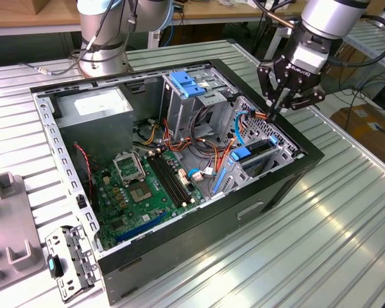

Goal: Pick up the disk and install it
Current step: 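Insert the first disk wire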

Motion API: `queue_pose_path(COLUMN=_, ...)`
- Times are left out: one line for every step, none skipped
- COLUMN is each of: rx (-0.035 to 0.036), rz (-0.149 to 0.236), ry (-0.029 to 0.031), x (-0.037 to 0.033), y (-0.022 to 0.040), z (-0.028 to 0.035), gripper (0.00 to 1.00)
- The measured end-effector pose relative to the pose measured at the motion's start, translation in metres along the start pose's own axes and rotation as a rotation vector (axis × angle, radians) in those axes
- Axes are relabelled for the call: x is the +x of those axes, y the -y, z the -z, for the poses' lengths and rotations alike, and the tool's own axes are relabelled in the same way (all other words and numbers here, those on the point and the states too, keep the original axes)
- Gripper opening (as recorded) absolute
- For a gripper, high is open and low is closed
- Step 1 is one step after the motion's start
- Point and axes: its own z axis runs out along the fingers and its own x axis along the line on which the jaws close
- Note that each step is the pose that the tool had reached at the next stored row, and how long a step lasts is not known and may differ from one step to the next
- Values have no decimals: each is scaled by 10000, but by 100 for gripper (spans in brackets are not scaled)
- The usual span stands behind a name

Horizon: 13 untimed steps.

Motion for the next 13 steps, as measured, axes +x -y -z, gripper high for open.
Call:
queue_pose_path(rx=1, rz=-87, ry=1, x=-1, y=-3, z=-1, gripper=16)
queue_pose_path(rx=4, rz=-107, ry=1, x=-8, y=-13, z=-1, gripper=16)
queue_pose_path(rx=10, rz=-113, ry=-4, x=-18, y=-32, z=-1, gripper=16)
queue_pose_path(rx=16, rz=-115, ry=-10, x=-26, y=-48, z=0, gripper=16)
queue_pose_path(rx=22, rz=-116, ry=-11, x=-34, y=-62, z=-1, gripper=16)
queue_pose_path(rx=24, rz=-119, ry=-11, x=-37, y=-70, z=-1, gripper=16)
queue_pose_path(rx=26, rz=-133, ry=-12, x=-39, y=-73, z=-1, gripper=16)
queue_pose_path(rx=25, rz=-155, ry=-14, x=-40, y=-72, z=-1, gripper=16)
queue_pose_path(rx=23, rz=-215, ry=-16, x=-41, y=-72, z=-1, gripper=16)
queue_pose_path(rx=23, rz=-362, ry=-18, x=-41, y=-72, z=0, gripper=16)
queue_pose_path(rx=22, rz=-525, ry=-18, x=-41, y=-72, z=-1, gripper=16)
queue_pose_path(rx=23, rz=-698, ry=-17, x=-42, y=-72, z=-3, gripper=16)
queue_pose_path(rx=23, rz=-886, ry=-19, x=-42, y=-71, z=-4, gripper=16)
